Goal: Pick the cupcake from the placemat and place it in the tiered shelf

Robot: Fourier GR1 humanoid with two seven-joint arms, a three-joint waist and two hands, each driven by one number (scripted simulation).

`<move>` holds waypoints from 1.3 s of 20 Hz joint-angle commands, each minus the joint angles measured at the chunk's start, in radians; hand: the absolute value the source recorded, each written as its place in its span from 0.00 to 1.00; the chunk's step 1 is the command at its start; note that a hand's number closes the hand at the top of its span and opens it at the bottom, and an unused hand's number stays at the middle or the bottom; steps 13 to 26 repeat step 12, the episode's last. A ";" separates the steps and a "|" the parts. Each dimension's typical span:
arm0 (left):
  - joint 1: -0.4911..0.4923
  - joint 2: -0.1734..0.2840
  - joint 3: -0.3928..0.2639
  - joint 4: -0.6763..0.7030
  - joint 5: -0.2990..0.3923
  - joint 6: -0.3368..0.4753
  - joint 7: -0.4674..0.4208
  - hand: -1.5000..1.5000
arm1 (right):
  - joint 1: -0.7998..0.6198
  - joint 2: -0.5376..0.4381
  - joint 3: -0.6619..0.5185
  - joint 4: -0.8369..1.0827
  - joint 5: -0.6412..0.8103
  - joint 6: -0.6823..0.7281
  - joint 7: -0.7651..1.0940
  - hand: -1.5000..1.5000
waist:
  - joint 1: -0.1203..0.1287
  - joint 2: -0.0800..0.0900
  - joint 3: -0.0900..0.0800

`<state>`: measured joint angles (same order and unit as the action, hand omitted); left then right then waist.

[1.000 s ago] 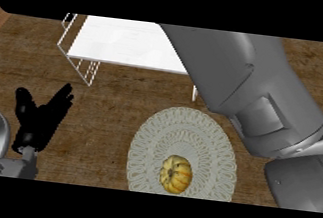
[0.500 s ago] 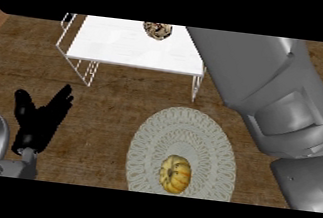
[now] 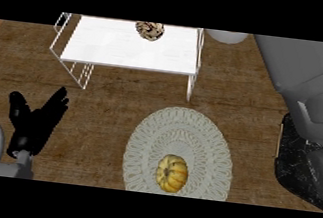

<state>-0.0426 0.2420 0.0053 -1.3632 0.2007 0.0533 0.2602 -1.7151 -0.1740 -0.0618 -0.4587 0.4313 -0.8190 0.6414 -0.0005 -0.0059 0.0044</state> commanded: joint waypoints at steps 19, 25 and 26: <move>0.024 0.024 0.043 0.000 0.011 -0.012 0.034 0.50 | 0.383 -0.233 -0.022 -0.560 -0.089 0.191 0.166 0.00 | -0.041 -0.009 -0.003; 0.024 0.024 0.043 0.000 0.011 -0.012 0.034 0.50 | 0.383 -0.233 -0.022 -0.560 -0.089 0.191 0.166 0.00 | -0.041 -0.009 -0.003; 0.024 0.024 0.043 0.000 0.011 -0.012 0.034 0.50 | 0.383 -0.233 -0.022 -0.560 -0.089 0.191 0.166 0.00 | -0.041 -0.009 -0.003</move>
